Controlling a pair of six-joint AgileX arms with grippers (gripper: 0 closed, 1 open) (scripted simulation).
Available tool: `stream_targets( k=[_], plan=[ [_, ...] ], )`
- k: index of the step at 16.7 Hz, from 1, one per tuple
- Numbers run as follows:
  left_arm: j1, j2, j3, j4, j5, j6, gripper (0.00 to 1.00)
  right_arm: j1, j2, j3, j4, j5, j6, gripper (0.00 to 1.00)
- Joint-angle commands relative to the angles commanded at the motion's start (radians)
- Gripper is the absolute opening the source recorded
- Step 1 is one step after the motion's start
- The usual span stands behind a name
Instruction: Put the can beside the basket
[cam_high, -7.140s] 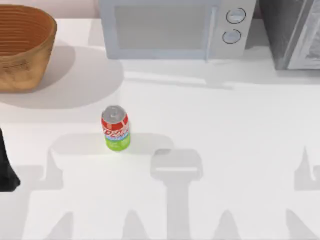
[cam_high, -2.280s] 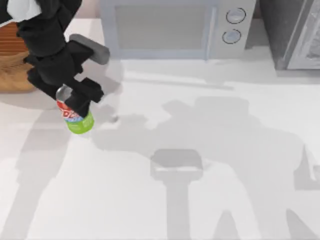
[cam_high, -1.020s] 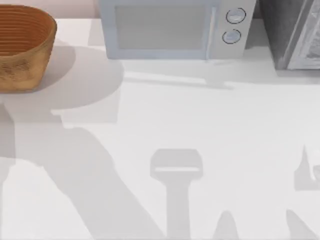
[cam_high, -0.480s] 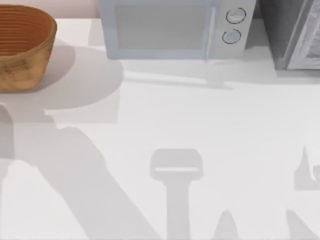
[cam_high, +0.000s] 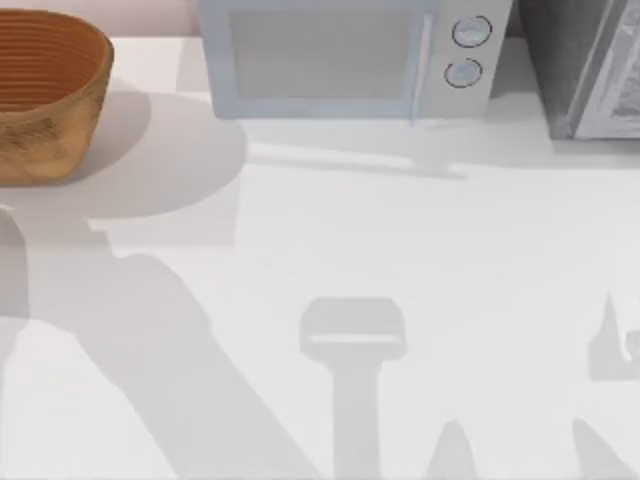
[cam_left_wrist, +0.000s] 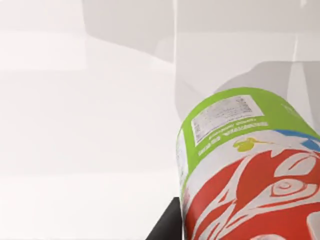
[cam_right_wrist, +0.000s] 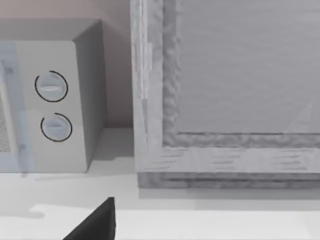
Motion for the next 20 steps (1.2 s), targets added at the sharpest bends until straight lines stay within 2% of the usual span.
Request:
stream_targets(
  k=[5,6,15,20],
  plan=[
    [0.000,0.000,0.000,0.000,0.000,0.000,0.98,0.000,0.000,0.000,0.000,0.000,0.000,1.00],
    [0.000,0.000,0.000,0.000,0.000,0.000,1.00,0.000,0.000,0.000,0.000,0.000,0.000,1.00],
    [0.028,-0.031,-0.019,-0.015,-0.004,0.018,1.00,0.000,0.000,0.000,0.000,0.000,0.000,1.00],
    [0.027,-0.041,0.067,-0.118,-0.003,0.018,1.00,0.000,0.000,0.000,0.000,0.000,0.000,1.00]
  ],
)
